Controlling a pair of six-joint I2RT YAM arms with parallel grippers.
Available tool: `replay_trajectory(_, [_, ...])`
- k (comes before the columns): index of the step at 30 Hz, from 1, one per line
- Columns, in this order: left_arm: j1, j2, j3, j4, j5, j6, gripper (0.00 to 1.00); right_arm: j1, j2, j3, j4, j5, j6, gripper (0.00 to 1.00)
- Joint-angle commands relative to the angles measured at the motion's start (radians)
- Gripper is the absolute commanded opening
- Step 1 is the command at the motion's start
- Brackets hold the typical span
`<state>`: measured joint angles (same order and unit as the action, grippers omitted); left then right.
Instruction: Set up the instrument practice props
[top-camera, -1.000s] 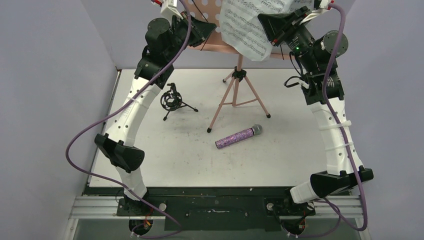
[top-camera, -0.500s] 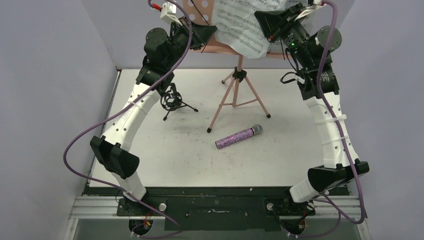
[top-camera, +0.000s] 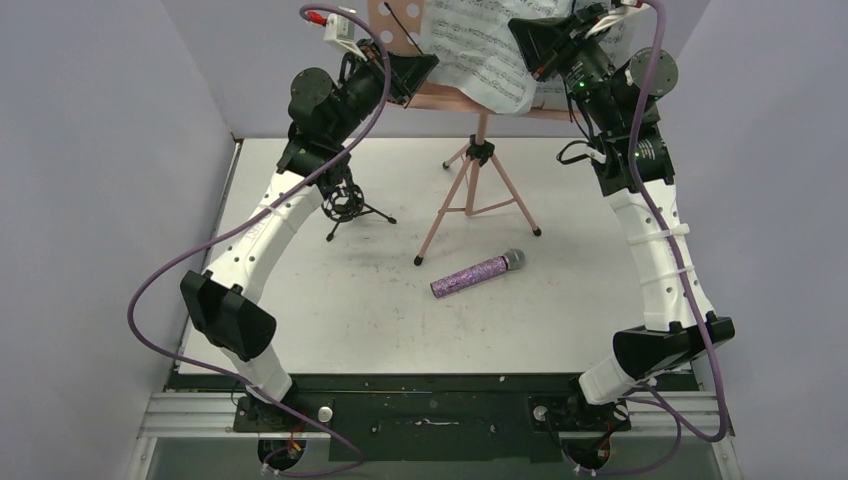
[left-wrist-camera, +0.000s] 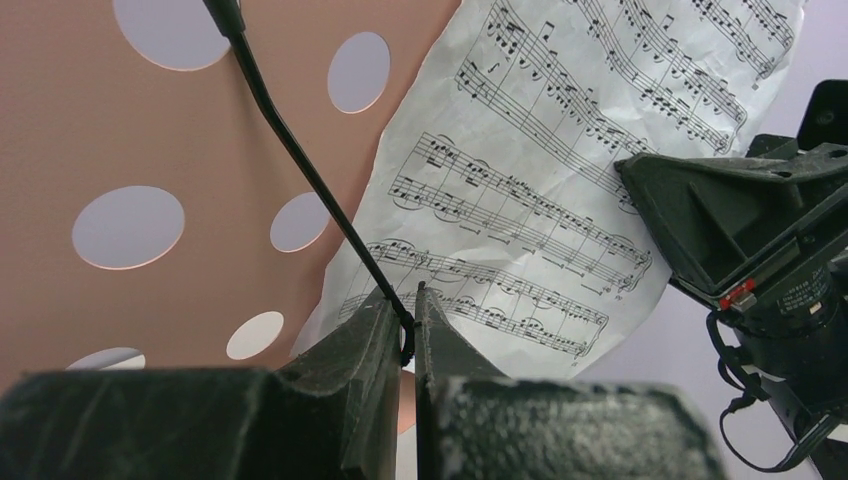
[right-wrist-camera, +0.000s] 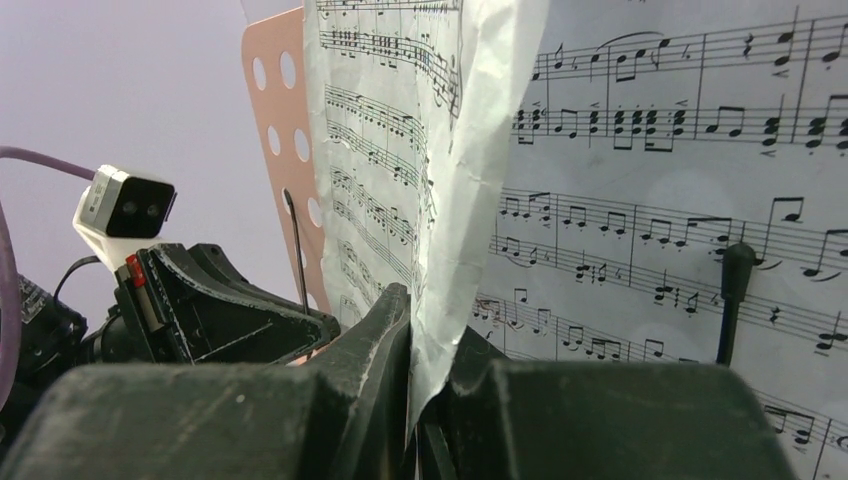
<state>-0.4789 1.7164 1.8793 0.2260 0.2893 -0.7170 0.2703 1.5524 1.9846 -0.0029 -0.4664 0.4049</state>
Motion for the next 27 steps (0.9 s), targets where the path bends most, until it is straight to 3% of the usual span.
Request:
replay_trajectory(1, [-0.018,-0.070,-0.031,0.162,0.088,0.054,0.00,0.007,0.017,0.052,0.024,0.030,-0.011,0.05])
replay_trajectory(8, [-0.020,-0.101,-0.119,0.267,0.128,0.085,0.00,0.007,0.028,0.063,0.016,0.039,-0.011,0.05])
replay_trajectory(27, [-0.020,-0.106,-0.164,0.399,0.214,0.181,0.00,0.016,0.068,0.117,0.006,0.053,-0.032,0.05])
